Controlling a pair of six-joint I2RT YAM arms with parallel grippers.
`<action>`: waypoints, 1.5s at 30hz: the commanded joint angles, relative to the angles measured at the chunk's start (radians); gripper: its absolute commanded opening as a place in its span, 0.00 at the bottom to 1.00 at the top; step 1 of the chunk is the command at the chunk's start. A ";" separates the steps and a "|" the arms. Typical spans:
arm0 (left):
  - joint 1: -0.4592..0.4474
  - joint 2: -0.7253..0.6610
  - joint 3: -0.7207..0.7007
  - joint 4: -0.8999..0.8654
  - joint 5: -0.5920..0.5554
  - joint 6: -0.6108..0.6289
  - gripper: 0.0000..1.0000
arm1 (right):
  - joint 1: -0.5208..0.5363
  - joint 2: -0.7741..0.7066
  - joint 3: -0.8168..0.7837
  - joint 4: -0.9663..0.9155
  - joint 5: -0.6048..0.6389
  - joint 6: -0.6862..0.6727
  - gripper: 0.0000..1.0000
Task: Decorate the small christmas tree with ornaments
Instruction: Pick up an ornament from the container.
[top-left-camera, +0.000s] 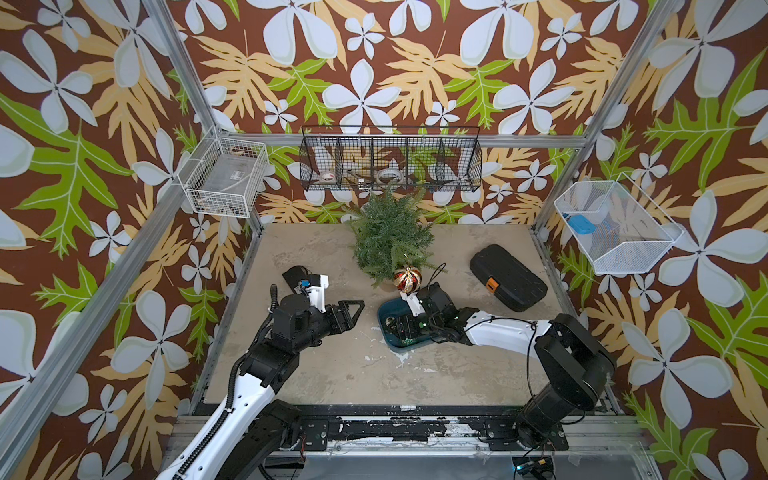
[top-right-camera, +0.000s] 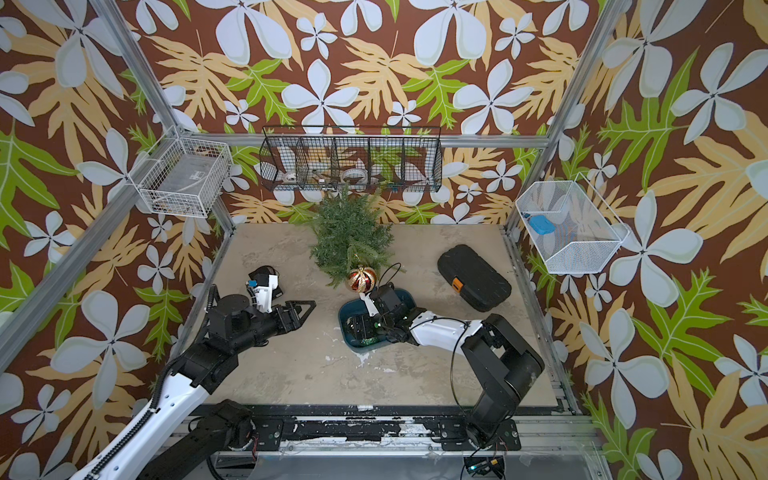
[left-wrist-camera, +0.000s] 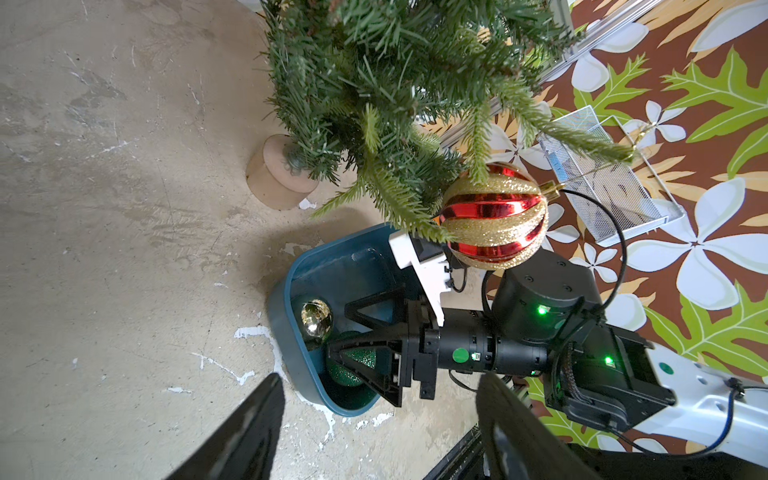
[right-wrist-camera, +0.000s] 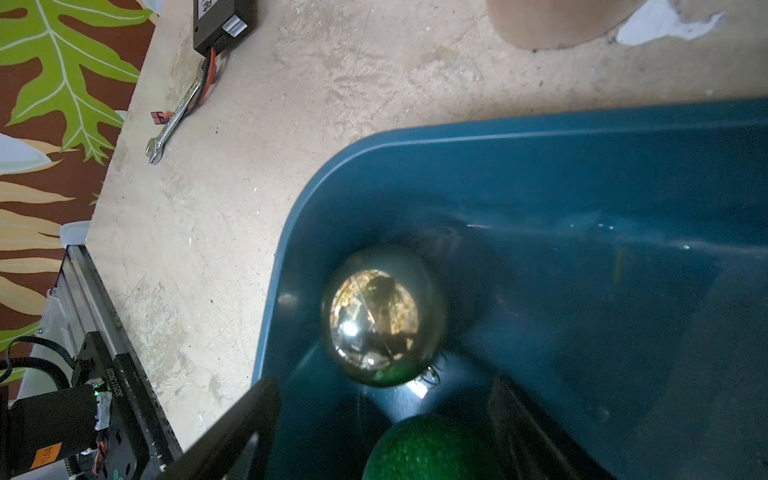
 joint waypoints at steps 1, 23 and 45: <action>0.002 -0.002 0.002 0.002 -0.017 0.018 0.75 | 0.002 0.023 0.018 0.008 -0.018 -0.019 0.80; 0.002 -0.023 0.006 -0.038 -0.040 0.031 0.75 | 0.003 0.139 0.060 0.087 -0.011 0.008 0.60; 0.002 0.026 0.029 0.038 0.001 0.005 0.74 | -0.193 -0.397 -0.153 -0.002 0.018 0.038 0.56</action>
